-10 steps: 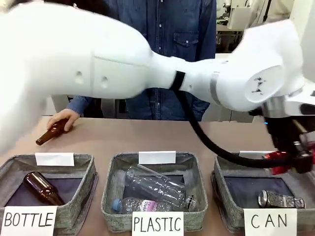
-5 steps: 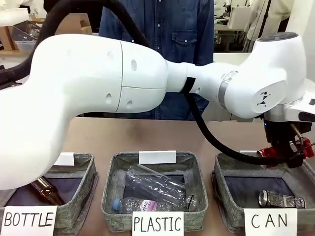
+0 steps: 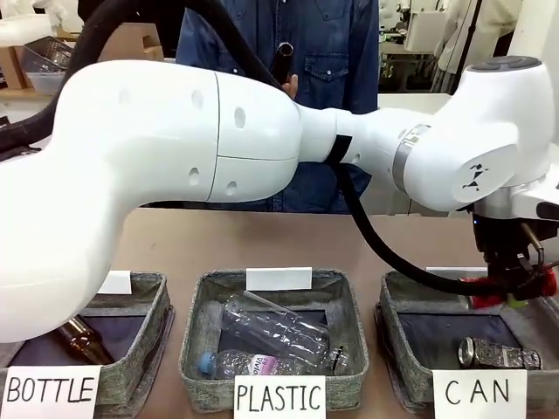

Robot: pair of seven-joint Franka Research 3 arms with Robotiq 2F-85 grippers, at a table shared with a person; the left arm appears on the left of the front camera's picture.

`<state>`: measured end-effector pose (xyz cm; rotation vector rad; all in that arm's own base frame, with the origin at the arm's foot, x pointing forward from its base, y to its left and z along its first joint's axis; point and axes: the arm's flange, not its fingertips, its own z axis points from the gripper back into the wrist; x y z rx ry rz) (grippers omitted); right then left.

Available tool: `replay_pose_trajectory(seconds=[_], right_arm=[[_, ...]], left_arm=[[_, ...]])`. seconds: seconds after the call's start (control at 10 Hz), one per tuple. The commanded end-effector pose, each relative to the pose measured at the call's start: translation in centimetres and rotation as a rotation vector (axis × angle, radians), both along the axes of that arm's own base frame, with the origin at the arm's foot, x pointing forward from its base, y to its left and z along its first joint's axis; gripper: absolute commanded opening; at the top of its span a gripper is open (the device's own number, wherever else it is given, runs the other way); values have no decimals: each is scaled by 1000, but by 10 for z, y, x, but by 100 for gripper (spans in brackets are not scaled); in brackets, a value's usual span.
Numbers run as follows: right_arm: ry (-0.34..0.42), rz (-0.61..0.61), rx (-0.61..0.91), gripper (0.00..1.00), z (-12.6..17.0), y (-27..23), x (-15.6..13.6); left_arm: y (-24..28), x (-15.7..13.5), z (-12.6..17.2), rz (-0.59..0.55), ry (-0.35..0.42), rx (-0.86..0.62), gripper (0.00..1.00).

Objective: Sort the can waste into the basket.
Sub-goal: Pick up the can waste from the table and place it in the right Fabric basket.

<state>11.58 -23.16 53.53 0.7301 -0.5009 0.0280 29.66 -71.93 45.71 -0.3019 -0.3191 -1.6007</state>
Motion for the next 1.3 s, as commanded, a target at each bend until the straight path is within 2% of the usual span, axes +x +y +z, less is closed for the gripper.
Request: replay_pose_trajectory(seconds=[0.0,0.4,0.5,0.6,0.7,0.9,1.0,1.2], right_arm=[[6,-17,-3,100,1,-1,-6],[6,-17,-3,100,1,-1,-6],[6,-17,-3,100,1,-1,-6],[6,-17,-3,100,1,-1,-6],[6,-17,-3,100,1,-1,-6],[6,-17,-3,100,1,-1,-6],[6,-17,-3,100,1,-1,-6],[6,-17,-3,100,1,-1,-6]], left_arm=[[0,-2,12,5,-3,12,100],[9,-8,18,-10,20,9,100],[12,-10,21,-22,47,26,100],[22,-12,28,-50,101,126,100],[50,-11,44,-88,114,186,100],[126,-3,61,7,78,185,100],[152,1,60,29,122,141,100],[167,5,44,77,113,152,100]])
